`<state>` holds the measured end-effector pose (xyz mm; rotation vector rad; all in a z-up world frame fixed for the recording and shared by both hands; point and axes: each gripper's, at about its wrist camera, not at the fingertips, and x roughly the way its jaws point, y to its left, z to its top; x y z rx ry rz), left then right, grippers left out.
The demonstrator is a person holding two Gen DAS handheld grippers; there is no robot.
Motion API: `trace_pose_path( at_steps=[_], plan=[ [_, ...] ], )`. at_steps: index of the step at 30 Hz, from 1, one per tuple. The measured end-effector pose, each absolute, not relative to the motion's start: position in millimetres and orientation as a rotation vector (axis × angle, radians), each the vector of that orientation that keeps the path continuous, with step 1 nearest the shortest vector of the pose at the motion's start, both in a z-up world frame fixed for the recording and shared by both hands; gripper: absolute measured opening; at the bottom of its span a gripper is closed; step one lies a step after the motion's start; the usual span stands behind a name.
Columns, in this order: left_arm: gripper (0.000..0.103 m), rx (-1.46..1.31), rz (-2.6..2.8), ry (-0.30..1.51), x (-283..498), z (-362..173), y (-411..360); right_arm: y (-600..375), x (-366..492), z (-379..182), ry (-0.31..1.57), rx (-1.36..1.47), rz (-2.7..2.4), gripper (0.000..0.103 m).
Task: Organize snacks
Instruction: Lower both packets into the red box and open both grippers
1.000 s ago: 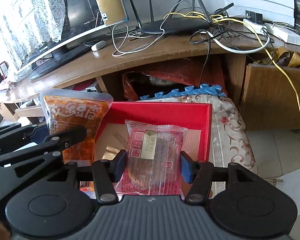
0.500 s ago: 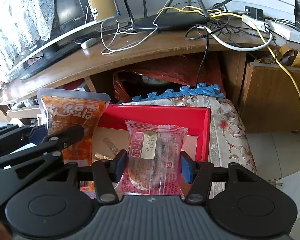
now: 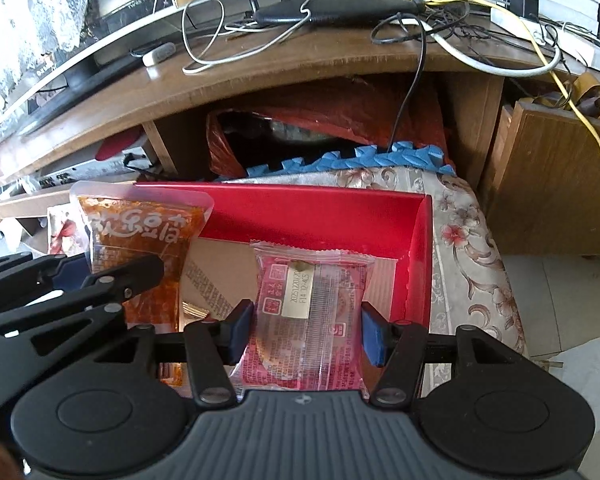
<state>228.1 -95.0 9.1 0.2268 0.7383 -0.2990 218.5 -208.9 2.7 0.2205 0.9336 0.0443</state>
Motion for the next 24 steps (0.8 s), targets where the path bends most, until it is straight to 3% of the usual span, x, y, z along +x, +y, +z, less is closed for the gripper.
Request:
trace_pose_path(
  at_steps=[2, 10, 24],
  plan=[
    [0.030, 0.232, -0.296, 0.741, 227.6, 8.3, -94.9, -208.6, 219.2, 0.7, 0.939, 0.216, 0.046, 0.054],
    [0.050, 0.215, -0.280, 0.748, 229.0, 10.7, -88.2, -209.7, 218.8, 1.0, 0.934, 0.194, 0.035, 0.058],
    [0.062, 0.219, -0.290, 0.738, 220.0, 18.1, -85.6, -210.0, 214.4, 2.8, 0.923, 0.136, 0.000, 0.061]
  ],
)
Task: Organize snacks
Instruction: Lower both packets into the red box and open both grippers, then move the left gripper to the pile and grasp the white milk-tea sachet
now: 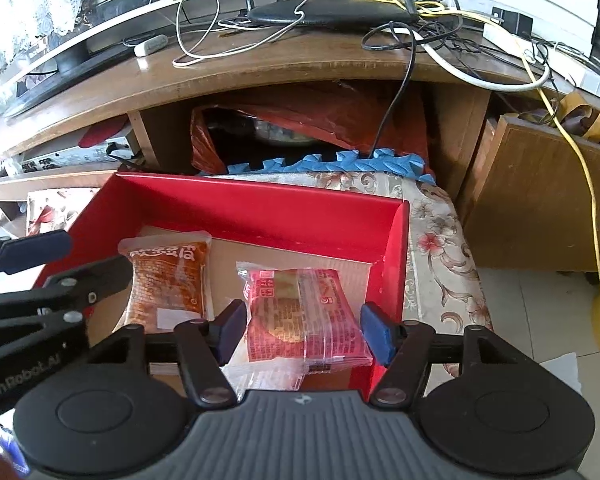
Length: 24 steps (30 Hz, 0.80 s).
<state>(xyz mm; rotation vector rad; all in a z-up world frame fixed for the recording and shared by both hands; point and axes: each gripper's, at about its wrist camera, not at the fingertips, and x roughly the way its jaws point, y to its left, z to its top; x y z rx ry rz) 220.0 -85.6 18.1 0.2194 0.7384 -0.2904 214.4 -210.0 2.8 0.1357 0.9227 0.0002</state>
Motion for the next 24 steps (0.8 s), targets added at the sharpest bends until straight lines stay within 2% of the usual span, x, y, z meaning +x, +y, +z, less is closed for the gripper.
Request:
trace_pose_path(
  at_steps=[10, 24],
  plan=[
    [0.066, 0.211, -0.280, 0.739, 209, 24, -76, -211, 206, 11, 0.904, 0.136, -0.002, 0.061],
    [0.067, 0.171, -0.251, 0.751, 192, 30, -56, -202, 183, 24, 0.879, 0.138, 0.034, 0.061]
  ],
)
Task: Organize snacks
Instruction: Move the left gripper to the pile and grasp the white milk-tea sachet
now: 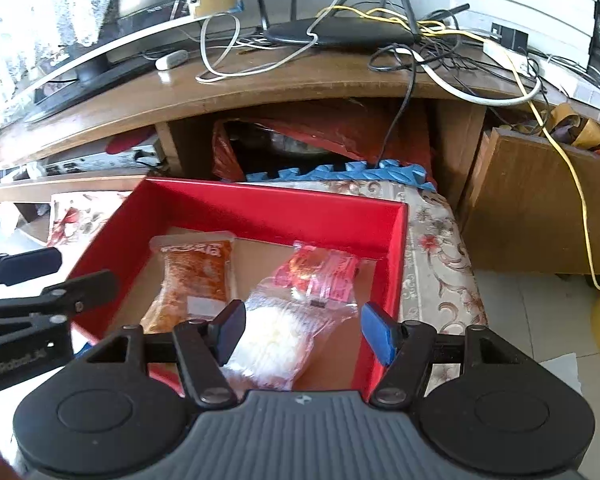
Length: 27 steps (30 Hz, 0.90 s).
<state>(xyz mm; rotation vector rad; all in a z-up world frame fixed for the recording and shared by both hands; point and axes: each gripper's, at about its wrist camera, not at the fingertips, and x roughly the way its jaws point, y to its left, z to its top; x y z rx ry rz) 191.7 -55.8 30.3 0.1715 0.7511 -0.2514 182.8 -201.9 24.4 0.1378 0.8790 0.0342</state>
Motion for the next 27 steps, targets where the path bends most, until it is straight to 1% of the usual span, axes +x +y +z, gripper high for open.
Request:
trace_pose_path(
  at_steps=[11, 22, 27],
  plan=[
    [0.069, 0.125, -0.225, 0.788, 171, 30, -28, -181, 156, 29, 0.883, 0.154, 0.107, 0.062],
    [0.070, 0.060, -0.150, 0.910, 139, 12, 22, -155, 117, 18, 0.943, 0.141, 0.211, 0.062],
    [0.073, 0.038, -0.125, 0.936, 121, 9, 41, -142, 103, 13, 0.966, 0.130, 0.254, 0.062]
  ],
)
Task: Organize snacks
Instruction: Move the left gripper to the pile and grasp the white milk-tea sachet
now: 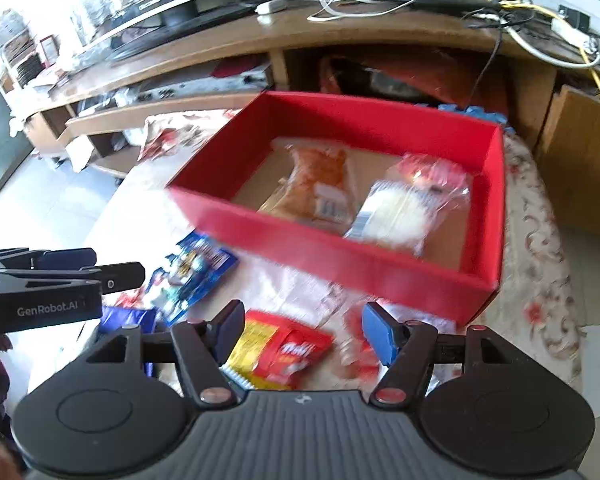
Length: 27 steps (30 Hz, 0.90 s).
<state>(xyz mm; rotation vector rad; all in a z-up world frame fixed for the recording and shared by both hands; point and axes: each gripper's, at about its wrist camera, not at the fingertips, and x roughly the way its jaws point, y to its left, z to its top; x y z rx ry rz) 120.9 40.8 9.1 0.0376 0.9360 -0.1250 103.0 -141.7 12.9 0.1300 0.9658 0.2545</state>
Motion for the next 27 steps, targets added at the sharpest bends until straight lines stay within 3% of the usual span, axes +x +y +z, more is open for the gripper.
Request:
trace_pose_path(
  at_steps=[18, 27],
  plan=[
    [0.079, -0.052, 0.061, 1.081, 75, -25, 110, -99, 76, 7, 0.999, 0.055, 0.388, 0.063],
    [0.085, -0.025, 0.036, 1.154, 66, -48, 100, -99, 73, 3, 1.021, 0.051, 0.392, 0.064]
  ],
)
